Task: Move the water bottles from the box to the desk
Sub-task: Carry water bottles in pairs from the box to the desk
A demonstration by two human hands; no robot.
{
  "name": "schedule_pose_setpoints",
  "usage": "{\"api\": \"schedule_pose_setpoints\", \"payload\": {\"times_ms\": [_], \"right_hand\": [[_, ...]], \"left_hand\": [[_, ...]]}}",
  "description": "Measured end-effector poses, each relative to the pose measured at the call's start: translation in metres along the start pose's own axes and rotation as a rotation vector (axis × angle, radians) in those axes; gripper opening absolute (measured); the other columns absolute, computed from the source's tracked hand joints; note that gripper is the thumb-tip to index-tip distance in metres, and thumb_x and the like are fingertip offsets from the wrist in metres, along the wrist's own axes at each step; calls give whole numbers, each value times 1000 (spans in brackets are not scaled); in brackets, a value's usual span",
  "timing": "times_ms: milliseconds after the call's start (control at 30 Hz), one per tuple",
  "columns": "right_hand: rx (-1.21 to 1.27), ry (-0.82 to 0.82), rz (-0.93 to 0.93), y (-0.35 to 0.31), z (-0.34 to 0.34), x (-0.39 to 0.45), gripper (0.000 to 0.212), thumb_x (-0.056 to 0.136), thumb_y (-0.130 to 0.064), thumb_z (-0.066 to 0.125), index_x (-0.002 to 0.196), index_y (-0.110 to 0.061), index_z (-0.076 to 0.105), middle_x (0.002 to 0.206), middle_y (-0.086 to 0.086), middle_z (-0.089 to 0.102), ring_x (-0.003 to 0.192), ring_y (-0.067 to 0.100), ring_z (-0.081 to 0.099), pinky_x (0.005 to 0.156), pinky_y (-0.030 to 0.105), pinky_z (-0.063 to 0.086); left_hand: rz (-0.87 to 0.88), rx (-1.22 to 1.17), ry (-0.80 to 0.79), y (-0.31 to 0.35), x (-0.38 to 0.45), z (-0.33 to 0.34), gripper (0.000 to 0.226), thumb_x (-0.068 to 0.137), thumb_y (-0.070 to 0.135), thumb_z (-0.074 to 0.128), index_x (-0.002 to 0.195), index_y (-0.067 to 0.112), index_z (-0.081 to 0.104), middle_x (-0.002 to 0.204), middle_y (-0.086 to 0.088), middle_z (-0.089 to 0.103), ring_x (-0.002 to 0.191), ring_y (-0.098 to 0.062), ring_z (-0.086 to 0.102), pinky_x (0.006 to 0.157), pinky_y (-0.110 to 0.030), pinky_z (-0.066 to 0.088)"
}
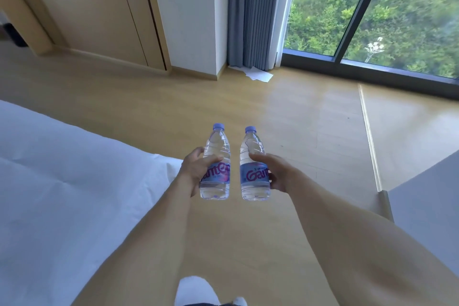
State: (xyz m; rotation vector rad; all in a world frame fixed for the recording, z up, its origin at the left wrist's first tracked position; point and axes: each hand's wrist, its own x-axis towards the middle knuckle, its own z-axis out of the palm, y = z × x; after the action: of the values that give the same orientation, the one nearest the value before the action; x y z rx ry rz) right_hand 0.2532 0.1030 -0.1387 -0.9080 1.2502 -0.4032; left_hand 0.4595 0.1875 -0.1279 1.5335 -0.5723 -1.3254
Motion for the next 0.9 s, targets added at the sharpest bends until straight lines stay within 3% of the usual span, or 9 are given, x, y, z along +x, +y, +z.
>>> {"api": "schedule_pose_setpoints", "payload": {"times_ms": [167, 433, 667, 800, 900], "right_hand": [[0, 12, 25, -39, -6, 58, 26, 83, -30, 77, 102, -15, 66, 84, 10, 70, 71, 25, 68, 65, 36, 59], [-42, 55, 46, -126, -3, 182, 36, 80, -28, 80, 109, -12, 66, 89, 12, 71, 72, 26, 69, 62, 36, 59], [-73, 60, 47, -233, 19, 289, 41, 79, -30, 79, 111, -8, 65, 90, 15, 68, 73, 27, 67, 63, 38, 60], [-70, 22, 36, -281, 48, 340, 38, 80, -31, 79, 109, -10, 65, 90, 14, 68, 76, 27, 66, 70, 40, 59], [-95, -13, 32, -314, 73, 381, 38, 80, -30, 78, 110, -10, 65, 92, 15, 68, 76, 27, 66, 70, 39, 60]], "left_hand": [[14, 6, 4, 22, 69, 10, 45, 59, 33, 86, 100, 22, 70, 86, -12, 76, 72, -28, 74, 70, -46, 63], [-5, -29, -4, 71, 215, 11, 54, 50, 34, 89, 98, 20, 68, 86, -15, 76, 72, -33, 74, 70, -51, 62], [-30, -71, 28, 147, 329, -24, 68, 48, 35, 89, 110, 23, 64, 98, -18, 75, 80, -35, 75, 77, -55, 61], [-19, -69, 63, 184, 379, -49, 57, 49, 34, 88, 101, 22, 66, 93, -18, 75, 74, -33, 74, 72, -51, 62], [-13, -81, 101, 209, 416, -70, 59, 52, 32, 87, 105, 24, 63, 93, -16, 75, 72, -31, 74, 70, -49, 62]]}}
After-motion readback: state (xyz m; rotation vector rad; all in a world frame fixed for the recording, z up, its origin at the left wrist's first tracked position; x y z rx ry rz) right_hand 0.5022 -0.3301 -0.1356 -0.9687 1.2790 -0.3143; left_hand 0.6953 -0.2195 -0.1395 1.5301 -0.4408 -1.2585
